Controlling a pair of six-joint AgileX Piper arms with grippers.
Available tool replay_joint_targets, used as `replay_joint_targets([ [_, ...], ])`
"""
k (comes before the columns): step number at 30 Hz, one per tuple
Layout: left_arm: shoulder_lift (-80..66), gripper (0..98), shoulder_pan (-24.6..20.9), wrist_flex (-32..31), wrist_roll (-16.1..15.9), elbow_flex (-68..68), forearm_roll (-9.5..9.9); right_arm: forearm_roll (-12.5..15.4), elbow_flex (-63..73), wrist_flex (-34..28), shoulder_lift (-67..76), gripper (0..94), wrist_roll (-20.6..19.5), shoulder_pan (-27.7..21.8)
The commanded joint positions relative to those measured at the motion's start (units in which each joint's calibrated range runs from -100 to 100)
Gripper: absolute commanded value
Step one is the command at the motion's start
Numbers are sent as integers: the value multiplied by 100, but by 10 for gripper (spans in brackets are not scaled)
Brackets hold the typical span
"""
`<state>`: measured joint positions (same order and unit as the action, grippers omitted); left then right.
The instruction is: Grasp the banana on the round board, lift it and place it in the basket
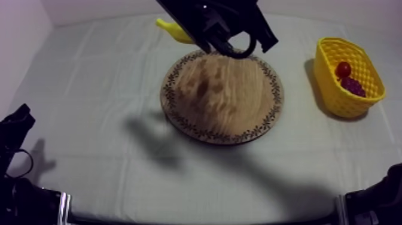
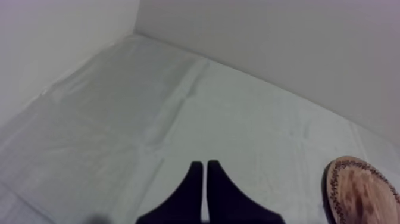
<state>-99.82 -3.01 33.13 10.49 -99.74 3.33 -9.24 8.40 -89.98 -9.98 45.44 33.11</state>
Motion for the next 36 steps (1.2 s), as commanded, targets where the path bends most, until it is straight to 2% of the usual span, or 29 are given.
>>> replay_joint_targets([
  [1,0,1,1,2,-1,-3,2,-59,-5,-5,15,106,-298,-12],
  [14,0,1,1,2,-1,-3,2,-409,-110,-38,-2,124,-1666,-347],
  [23,0,1,1,2,-1,-3,2,-340,225,-622,-130,131,-2471,-806],
  [27,0,1,1,2,-1,-3,2,-361,270,-695,-161,132,-2692,-1070],
  [36,0,1,1,2,-1,-3,2,-391,208,-715,-193,135,-2897,-1708],
])
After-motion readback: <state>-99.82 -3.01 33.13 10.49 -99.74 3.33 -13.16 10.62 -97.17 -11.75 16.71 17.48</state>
